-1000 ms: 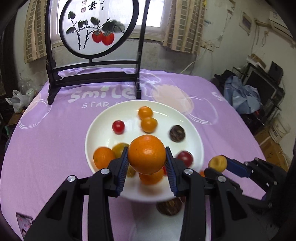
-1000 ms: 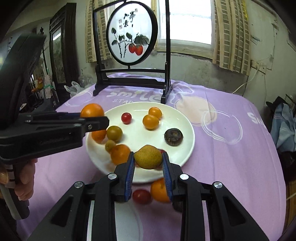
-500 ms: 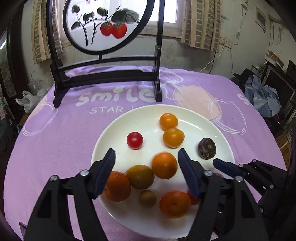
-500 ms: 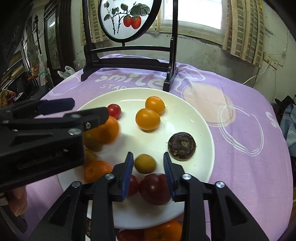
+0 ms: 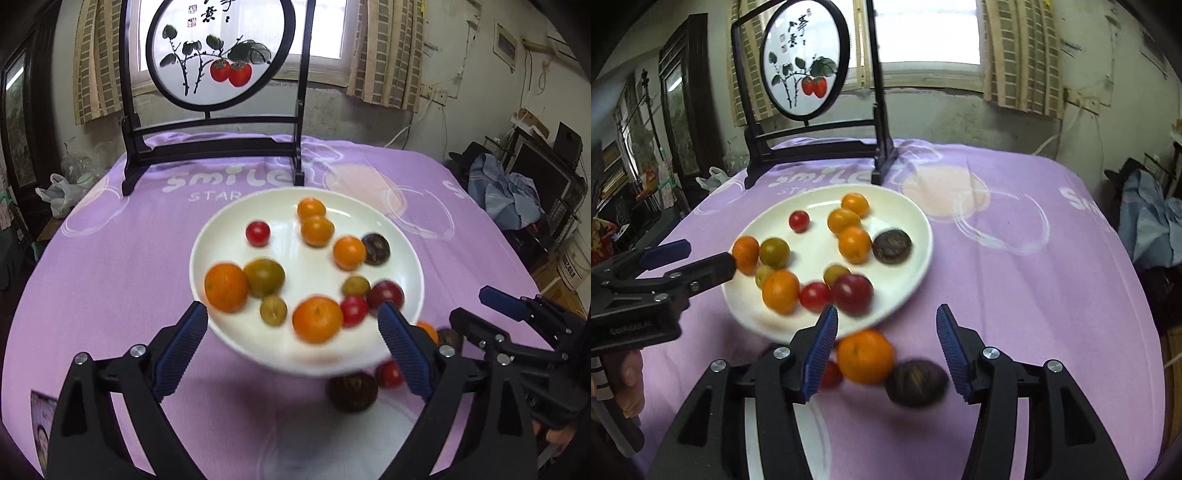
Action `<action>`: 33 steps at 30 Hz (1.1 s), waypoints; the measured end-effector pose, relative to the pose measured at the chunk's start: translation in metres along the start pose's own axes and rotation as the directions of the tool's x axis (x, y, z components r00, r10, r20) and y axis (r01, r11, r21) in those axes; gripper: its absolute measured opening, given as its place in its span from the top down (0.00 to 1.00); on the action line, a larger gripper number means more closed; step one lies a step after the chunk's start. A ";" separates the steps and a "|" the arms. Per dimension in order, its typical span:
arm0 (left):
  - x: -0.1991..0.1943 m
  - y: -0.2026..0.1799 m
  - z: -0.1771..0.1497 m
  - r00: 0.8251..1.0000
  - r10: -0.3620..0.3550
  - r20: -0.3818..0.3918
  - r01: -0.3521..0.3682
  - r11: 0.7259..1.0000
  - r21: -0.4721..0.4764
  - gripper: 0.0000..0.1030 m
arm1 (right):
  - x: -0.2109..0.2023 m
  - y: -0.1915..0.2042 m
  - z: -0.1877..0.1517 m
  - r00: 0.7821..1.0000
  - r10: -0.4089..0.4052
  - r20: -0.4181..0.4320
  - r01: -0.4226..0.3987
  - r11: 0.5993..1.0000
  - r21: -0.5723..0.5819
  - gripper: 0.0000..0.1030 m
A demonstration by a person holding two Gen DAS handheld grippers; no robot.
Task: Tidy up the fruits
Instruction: 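Carry the tangerine and yellow plum onto the white plate and release, then grasp a dark passion fruit with each gripper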
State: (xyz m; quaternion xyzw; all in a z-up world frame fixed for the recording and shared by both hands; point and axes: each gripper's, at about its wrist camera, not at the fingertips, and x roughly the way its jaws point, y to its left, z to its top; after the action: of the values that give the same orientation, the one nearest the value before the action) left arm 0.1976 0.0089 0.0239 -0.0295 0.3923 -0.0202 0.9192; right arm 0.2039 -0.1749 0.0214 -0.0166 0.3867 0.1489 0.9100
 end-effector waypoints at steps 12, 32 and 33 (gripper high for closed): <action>-0.005 -0.010 -0.064 0.996 -0.023 -0.082 0.023 1.000 0.007 0.11 | 0.002 -0.011 -0.068 0.990 -0.069 -0.122 0.072 0.997 0.014 0.44; 0.027 -0.005 -0.077 0.982 -0.089 -0.166 0.090 0.996 0.001 0.11 | 0.048 -0.003 -0.045 0.982 -0.096 -0.160 0.092 0.995 -0.035 0.48; 0.028 -0.006 -0.077 0.982 -0.091 -0.168 0.092 0.996 0.003 0.11 | 0.048 -0.003 -0.046 0.983 -0.097 -0.155 0.092 0.995 -0.036 0.50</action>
State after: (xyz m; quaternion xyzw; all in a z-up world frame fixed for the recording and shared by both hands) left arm 0.1610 -0.0016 -0.0491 -0.0410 0.4661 -0.0668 0.8812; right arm 0.2039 -0.1722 -0.0447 -0.0598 0.4535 0.1094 0.8825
